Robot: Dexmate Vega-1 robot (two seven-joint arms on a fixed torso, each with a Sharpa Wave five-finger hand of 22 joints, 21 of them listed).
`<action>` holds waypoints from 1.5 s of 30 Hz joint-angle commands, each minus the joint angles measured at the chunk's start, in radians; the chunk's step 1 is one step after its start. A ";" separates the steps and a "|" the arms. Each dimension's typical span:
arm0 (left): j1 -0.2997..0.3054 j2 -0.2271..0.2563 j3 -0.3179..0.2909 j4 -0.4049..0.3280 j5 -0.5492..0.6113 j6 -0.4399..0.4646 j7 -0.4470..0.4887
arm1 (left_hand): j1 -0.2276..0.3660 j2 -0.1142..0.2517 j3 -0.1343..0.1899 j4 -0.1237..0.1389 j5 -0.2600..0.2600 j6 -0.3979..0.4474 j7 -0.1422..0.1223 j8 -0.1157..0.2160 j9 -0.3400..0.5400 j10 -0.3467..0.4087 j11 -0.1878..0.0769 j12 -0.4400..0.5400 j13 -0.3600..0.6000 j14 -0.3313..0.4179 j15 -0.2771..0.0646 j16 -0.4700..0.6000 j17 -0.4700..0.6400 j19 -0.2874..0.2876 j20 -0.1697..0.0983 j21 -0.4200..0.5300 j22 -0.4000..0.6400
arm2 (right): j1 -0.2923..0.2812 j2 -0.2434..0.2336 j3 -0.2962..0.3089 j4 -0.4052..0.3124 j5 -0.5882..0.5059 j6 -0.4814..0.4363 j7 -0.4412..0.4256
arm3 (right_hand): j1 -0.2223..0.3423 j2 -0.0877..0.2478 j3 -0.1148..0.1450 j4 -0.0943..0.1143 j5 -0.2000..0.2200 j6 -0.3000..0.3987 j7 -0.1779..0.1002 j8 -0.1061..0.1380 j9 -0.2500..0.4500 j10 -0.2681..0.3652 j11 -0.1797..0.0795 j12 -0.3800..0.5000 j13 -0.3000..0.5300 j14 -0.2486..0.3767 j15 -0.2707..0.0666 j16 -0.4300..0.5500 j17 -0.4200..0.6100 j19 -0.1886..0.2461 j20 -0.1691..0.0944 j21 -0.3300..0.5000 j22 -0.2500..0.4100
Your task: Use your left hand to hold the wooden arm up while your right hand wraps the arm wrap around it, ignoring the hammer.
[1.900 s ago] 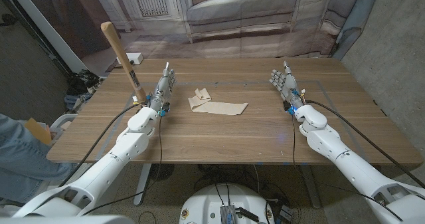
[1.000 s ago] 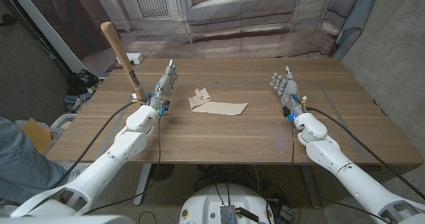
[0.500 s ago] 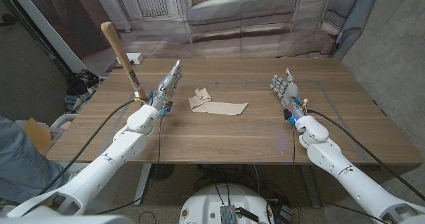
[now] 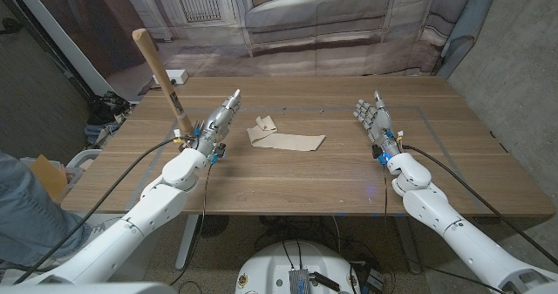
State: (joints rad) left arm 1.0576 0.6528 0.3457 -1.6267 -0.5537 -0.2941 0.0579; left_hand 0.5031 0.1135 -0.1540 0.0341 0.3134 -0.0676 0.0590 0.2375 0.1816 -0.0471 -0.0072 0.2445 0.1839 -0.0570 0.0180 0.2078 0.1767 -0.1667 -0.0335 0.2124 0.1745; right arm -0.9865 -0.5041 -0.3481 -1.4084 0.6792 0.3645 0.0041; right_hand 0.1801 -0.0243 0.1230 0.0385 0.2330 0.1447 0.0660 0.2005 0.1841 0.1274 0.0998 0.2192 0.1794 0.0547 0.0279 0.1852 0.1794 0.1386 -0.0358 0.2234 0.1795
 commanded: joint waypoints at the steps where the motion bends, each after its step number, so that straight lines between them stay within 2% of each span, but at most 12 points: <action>1: 0.114 0.036 -0.032 -0.073 0.026 -0.062 0.029 | 0.016 0.000 0.001 -0.007 -0.008 0.010 -0.003 0.009 0.003 0.006 0.002 0.005 0.002 0.010 0.000 0.008 0.002 -0.005 -0.006 0.006 0.006 | -0.023 -0.019 0.000 -0.052 -0.022 -0.011 -0.031 | 0.015 0.004 0.003 -0.006 0.003 0.012 0.001 0.004 0.001 0.008 0.001 0.003 0.005 0.005 0.002 0.004 0.001 0.002 -0.022 0.001 0.001; 10: 0.188 0.046 -0.041 -0.137 0.054 -0.063 0.069 | 0.031 0.004 0.005 -0.014 -0.015 0.024 -0.010 0.008 0.004 0.022 -0.001 0.005 0.003 0.014 -0.011 0.003 0.002 0.003 -0.004 0.006 0.006 | -0.032 -0.039 0.006 -0.073 -0.016 -0.013 -0.014 | 0.017 0.005 0.003 -0.007 0.001 0.011 0.000 0.003 0.001 0.008 0.001 0.002 0.005 0.005 0.003 0.003 0.002 0.002 -0.022 -0.001 0.001; 18: 0.258 0.071 -0.053 -0.232 0.096 -0.008 0.134 | 0.041 0.006 0.008 -0.019 -0.019 0.032 -0.013 0.007 0.004 0.030 0.000 0.004 0.003 0.019 -0.015 0.001 0.002 0.009 -0.006 0.006 0.006 | -0.029 -0.057 0.016 -0.064 0.017 -0.005 0.048 | 0.018 0.006 0.002 -0.008 0.000 0.011 0.000 0.002 0.002 0.008 0.002 0.001 0.006 0.003 0.004 0.003 0.002 0.001 -0.021 -0.002 0.001; 24: 0.314 0.084 -0.067 -0.280 0.115 0.001 0.163 | 0.047 0.007 0.009 -0.022 -0.022 0.043 -0.013 0.008 0.004 0.041 0.000 0.005 0.003 0.028 -0.014 0.002 0.002 0.017 -0.004 0.008 0.006 | -0.033 -0.075 0.021 -0.068 0.033 -0.006 0.087 | 0.018 0.007 0.002 -0.009 -0.001 0.012 -0.001 0.002 0.002 0.007 0.002 0.001 0.006 0.002 0.005 0.002 0.002 0.000 -0.021 -0.004 0.002; 26: 0.324 0.085 -0.072 -0.272 0.117 -0.015 0.158 | 0.048 0.007 0.009 -0.023 -0.023 0.045 -0.013 0.008 0.004 0.042 0.000 0.005 0.003 0.029 -0.014 0.002 0.002 0.019 -0.005 0.008 0.006 | -0.036 -0.070 0.020 -0.063 0.019 0.015 0.083 | 0.018 0.008 0.002 -0.009 -0.001 0.012 -0.001 0.002 0.002 0.008 0.003 0.000 0.006 0.001 0.005 0.002 0.002 0.000 -0.021 -0.005 0.002; 32: 0.354 0.089 -0.101 -0.239 0.053 -0.072 0.101 | 0.053 0.007 0.010 -0.026 -0.026 0.050 -0.015 0.007 0.004 0.049 -0.002 0.004 0.003 0.036 -0.015 0.001 0.002 0.025 -0.003 0.009 0.007 | -0.060 -0.060 0.017 -0.105 0.001 0.003 0.021 | 0.019 0.009 0.002 -0.009 -0.002 0.013 0.000 0.001 0.002 0.007 0.003 0.000 0.006 0.001 0.006 0.002 0.002 -0.001 -0.020 -0.006 0.002; 39: 0.431 0.118 -0.143 -0.265 0.035 -0.092 0.087 | 0.059 0.006 0.010 -0.029 -0.030 0.059 -0.013 0.007 0.005 0.062 0.001 0.005 0.003 0.046 -0.011 0.002 0.003 0.037 0.002 0.011 0.006 | -0.064 -0.052 0.004 -0.130 -0.029 -0.008 -0.020 | 0.020 0.010 0.002 -0.010 -0.002 0.014 0.001 0.001 0.002 0.007 0.003 -0.001 0.006 0.001 0.005 0.002 0.003 -0.001 -0.020 -0.007 0.002; 45: 0.511 0.124 -0.194 -0.289 0.054 -0.116 0.116 | 0.063 0.006 0.010 -0.031 -0.032 0.065 -0.013 0.006 0.005 0.064 -0.003 0.003 0.003 0.050 -0.012 0.001 0.003 0.040 0.002 0.011 0.006 | -0.064 -0.045 -0.011 -0.141 -0.041 -0.024 -0.038 | 0.021 0.011 0.002 -0.011 -0.003 0.014 0.000 0.001 0.002 0.007 0.004 -0.001 0.006 0.001 0.005 0.001 0.003 -0.001 -0.021 -0.008 0.002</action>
State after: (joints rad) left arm 1.4481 0.7564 0.2233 -1.8825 -0.4987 -0.3673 0.1604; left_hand 0.5595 0.1178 -0.1403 0.0095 0.2823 -0.0079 0.0438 0.2374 0.1839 0.0056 -0.0097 0.2444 0.1838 -0.0099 0.0065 0.2078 0.1769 -0.1341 -0.0338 0.2202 0.1793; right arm -1.0429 -0.5603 -0.3389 -1.5209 0.6649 0.3614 0.0063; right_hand 0.1892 -0.0151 0.1214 0.0315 0.2323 0.1500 0.0606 0.2005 0.1838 0.1290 0.1014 0.2192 0.1840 0.0545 0.0278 0.1852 0.1791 0.1385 -0.0358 0.2169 0.1792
